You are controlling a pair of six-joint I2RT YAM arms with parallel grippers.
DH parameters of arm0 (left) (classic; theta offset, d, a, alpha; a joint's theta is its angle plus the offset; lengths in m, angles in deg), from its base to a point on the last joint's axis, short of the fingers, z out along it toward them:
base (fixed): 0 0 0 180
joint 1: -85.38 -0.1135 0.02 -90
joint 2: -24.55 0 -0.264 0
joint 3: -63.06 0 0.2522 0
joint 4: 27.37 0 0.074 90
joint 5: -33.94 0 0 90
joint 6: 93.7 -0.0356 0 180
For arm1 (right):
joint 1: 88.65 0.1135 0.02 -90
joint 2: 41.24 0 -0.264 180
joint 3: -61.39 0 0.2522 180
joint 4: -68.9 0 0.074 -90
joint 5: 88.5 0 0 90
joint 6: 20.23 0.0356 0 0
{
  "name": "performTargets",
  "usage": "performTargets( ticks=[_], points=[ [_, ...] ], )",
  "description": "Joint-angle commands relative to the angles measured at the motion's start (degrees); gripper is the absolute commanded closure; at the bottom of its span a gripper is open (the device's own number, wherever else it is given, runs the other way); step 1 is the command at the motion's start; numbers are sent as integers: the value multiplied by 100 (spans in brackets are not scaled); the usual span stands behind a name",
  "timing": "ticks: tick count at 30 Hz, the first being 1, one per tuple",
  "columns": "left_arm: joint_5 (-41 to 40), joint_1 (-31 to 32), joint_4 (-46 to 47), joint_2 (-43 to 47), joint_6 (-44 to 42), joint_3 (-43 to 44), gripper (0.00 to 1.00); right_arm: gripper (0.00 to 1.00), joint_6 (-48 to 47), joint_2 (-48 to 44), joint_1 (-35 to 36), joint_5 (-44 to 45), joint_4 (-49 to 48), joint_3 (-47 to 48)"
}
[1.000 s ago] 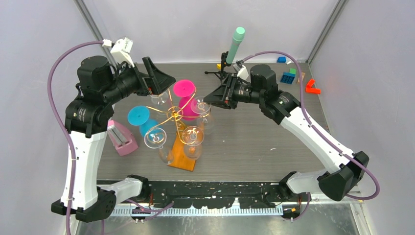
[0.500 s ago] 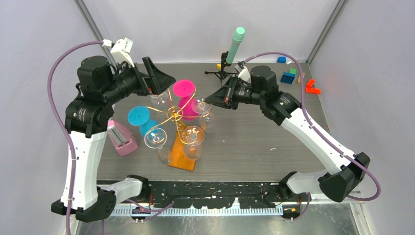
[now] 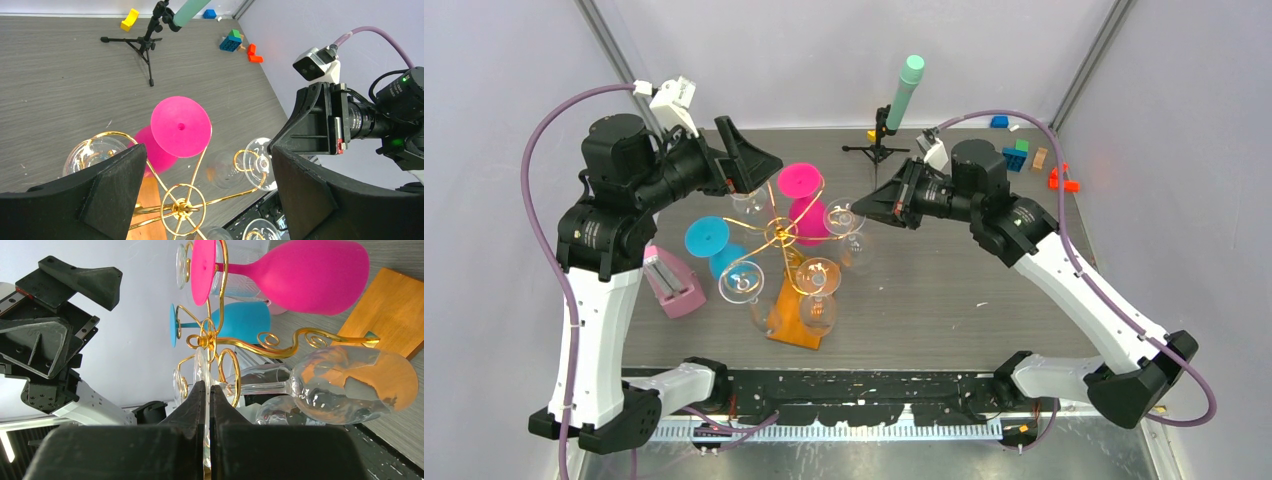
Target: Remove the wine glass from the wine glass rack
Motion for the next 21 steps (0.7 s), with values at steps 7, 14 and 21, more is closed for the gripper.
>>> performTargets(
  ticks=[7,14,21],
  points=[
    [14,18,60,83,9,73,2,100,181,-298,114,-508,-517,-39],
    [-7,16,37,134,-16,46,2,100,188,-41,367,-546,-810,-22],
    [-97,13,-21,199,-85,54,2,100,94,243,444,-142,-1154,153]
  ],
)
